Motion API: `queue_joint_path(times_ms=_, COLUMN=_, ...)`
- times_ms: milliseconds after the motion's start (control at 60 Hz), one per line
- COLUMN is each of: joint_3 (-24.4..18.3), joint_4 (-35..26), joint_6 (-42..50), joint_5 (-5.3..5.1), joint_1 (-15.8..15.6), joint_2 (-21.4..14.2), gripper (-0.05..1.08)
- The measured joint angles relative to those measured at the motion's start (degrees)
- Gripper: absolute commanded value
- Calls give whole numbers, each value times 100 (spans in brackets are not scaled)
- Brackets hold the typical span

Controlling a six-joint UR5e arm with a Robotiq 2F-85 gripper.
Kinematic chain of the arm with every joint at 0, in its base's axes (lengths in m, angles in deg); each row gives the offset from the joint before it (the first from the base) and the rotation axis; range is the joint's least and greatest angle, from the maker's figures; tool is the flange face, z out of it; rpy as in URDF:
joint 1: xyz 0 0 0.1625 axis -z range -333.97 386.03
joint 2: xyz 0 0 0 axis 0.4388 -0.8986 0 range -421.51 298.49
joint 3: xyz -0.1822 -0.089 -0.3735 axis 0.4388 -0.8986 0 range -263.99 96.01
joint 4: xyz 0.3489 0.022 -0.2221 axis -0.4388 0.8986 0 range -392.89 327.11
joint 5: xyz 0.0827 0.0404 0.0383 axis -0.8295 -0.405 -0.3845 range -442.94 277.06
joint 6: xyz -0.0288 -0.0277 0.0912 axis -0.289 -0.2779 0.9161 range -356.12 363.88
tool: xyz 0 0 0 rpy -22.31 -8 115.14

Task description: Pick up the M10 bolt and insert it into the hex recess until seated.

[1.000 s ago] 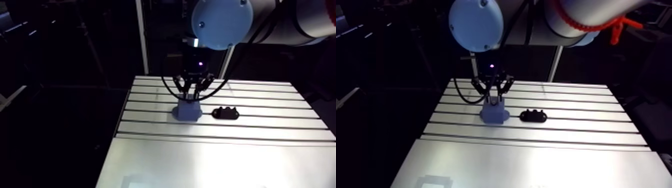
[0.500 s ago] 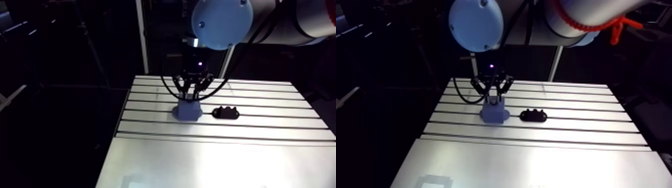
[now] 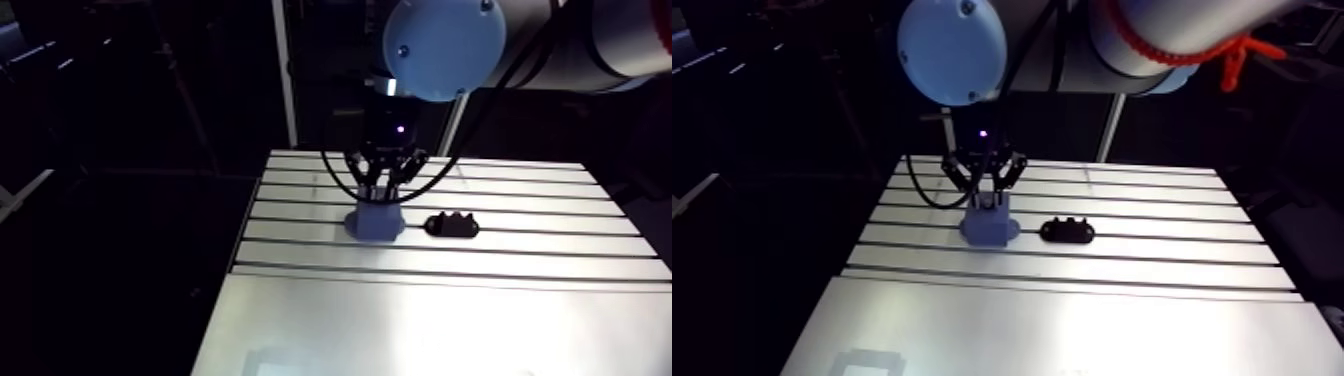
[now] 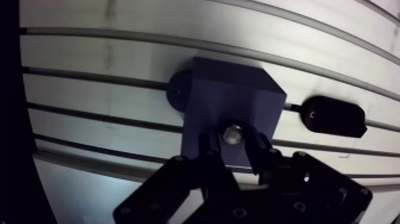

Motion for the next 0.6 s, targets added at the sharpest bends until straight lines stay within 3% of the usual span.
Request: queue_joint_path(times_ms=600, joint_3=4, joint_4=0, joint_6=-3, joint_5=1, joint_1=-4, joint_2=0, gripper=64)
